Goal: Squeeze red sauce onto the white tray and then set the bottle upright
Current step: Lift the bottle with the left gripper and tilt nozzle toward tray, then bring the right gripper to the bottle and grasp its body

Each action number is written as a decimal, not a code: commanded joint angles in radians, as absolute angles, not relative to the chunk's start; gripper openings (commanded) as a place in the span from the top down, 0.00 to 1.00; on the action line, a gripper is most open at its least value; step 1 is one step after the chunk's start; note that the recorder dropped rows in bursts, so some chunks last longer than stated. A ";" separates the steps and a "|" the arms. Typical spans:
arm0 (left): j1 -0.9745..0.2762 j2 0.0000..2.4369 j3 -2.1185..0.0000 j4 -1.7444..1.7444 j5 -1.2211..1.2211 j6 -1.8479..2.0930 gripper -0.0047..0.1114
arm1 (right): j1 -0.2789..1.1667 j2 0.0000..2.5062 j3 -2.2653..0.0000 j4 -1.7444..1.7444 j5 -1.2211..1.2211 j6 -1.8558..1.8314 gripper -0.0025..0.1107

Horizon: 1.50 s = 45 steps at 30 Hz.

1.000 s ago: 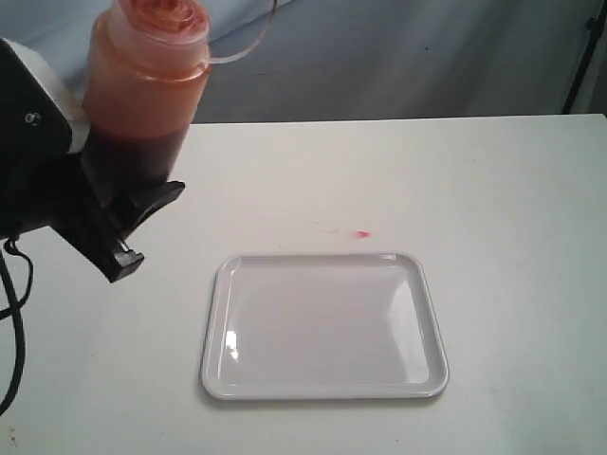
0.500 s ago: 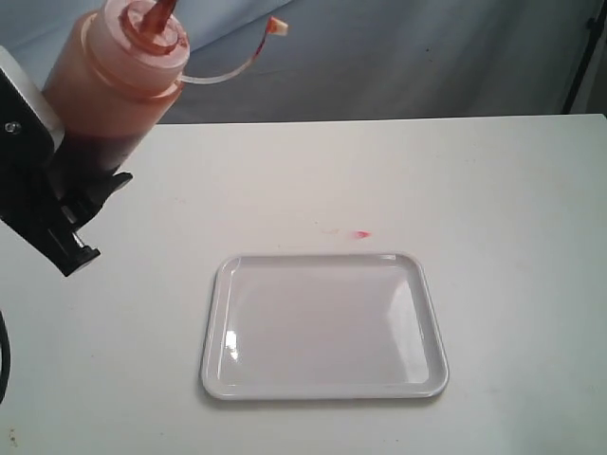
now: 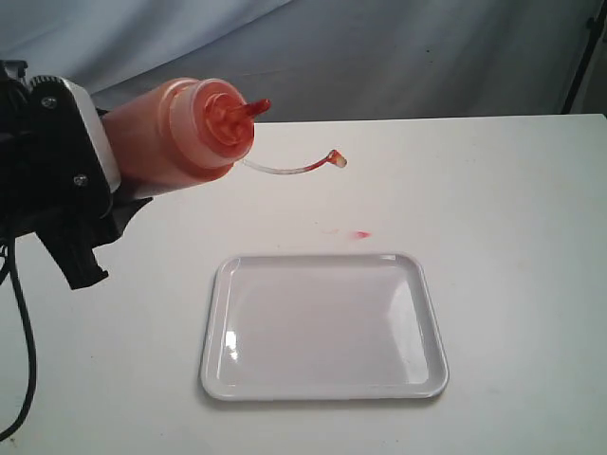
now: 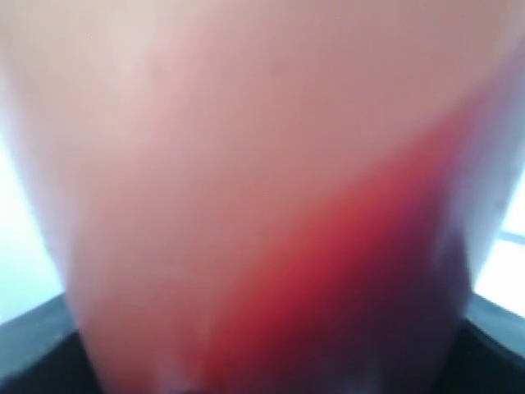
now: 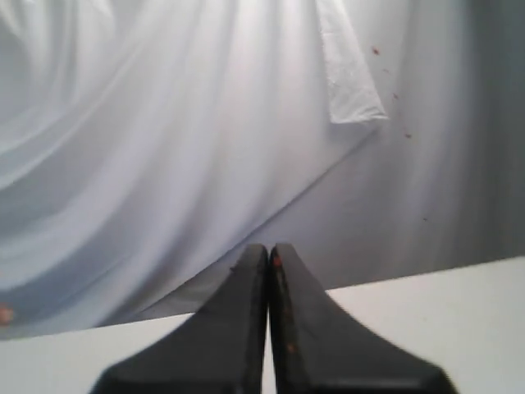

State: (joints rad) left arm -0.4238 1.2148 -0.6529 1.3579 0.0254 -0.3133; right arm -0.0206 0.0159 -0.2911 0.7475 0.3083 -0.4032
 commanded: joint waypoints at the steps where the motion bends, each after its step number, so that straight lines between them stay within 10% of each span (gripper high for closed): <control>1: -0.431 1.265 -0.713 1.393 0.043 -0.302 0.96 | -0.017 0.024 -0.472 0.927 0.478 -0.764 0.98; 32: -0.610 1.317 -0.770 1.549 0.527 -0.235 0.96 | 0.063 1.093 -0.865 1.324 0.873 -1.448 0.97; 45: -0.610 1.317 -0.767 1.591 0.609 -0.171 0.96 | 0.378 1.256 -0.887 1.396 0.438 -1.691 0.42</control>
State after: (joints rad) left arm -0.6047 1.3228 -0.7537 1.5655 0.5837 -0.1867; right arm 0.3364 1.2407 -0.8795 1.3413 0.5231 -1.6002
